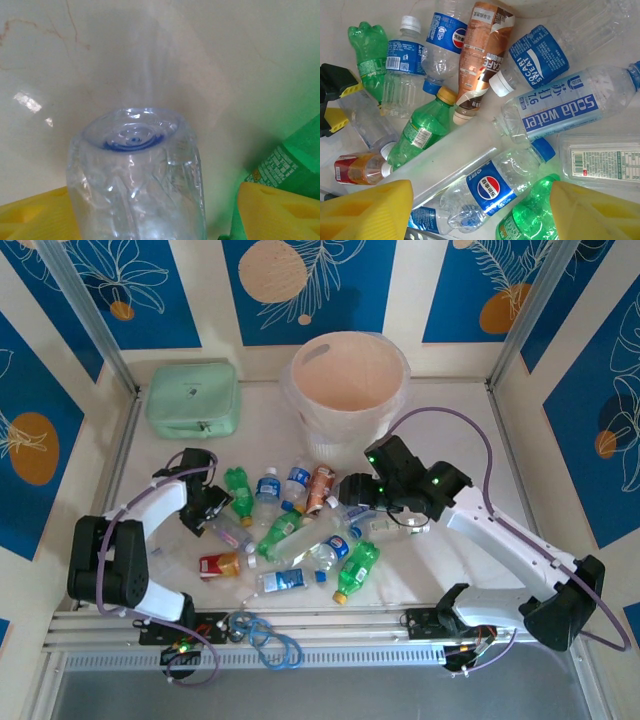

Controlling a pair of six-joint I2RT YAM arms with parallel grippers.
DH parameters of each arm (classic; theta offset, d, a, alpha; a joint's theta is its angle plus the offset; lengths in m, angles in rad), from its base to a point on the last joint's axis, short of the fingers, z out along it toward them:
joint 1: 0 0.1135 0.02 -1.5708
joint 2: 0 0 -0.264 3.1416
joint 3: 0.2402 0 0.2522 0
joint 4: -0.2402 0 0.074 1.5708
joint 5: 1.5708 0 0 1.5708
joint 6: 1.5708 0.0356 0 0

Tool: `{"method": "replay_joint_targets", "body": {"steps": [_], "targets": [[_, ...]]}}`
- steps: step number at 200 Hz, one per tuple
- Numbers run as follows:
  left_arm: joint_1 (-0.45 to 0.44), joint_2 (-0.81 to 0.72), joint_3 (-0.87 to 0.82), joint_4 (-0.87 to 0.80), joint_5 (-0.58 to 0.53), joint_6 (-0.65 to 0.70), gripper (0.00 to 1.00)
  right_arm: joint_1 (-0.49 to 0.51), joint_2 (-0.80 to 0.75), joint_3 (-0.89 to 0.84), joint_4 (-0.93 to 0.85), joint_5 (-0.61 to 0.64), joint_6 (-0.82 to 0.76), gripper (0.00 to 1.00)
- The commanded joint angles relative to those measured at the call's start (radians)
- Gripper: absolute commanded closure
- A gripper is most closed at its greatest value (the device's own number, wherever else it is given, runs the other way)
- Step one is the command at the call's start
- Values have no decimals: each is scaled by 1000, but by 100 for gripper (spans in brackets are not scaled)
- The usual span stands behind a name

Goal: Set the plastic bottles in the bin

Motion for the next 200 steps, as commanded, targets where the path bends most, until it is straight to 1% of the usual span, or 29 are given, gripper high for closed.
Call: {"method": "replay_joint_targets", "body": {"steps": [1, 64, 128, 176, 200], "targets": [[12, 25, -6, 13, 0, -14, 25, 11, 6, 22, -3, -2, 17, 27], [12, 29, -8, 10, -12, 7, 30, 19, 7, 8, 3, 4, 32, 28], [12, -17, 9, -15, -6, 33, 36, 24, 6, 19, 1, 7, 34, 28], [12, -109, 50, -77, -11, 66, 39, 65, 38, 107, -15, 7, 5, 28], [12, -158, 76, -103, -23, 108, 40, 91, 63, 163, -17, 5, -11, 28]]}}
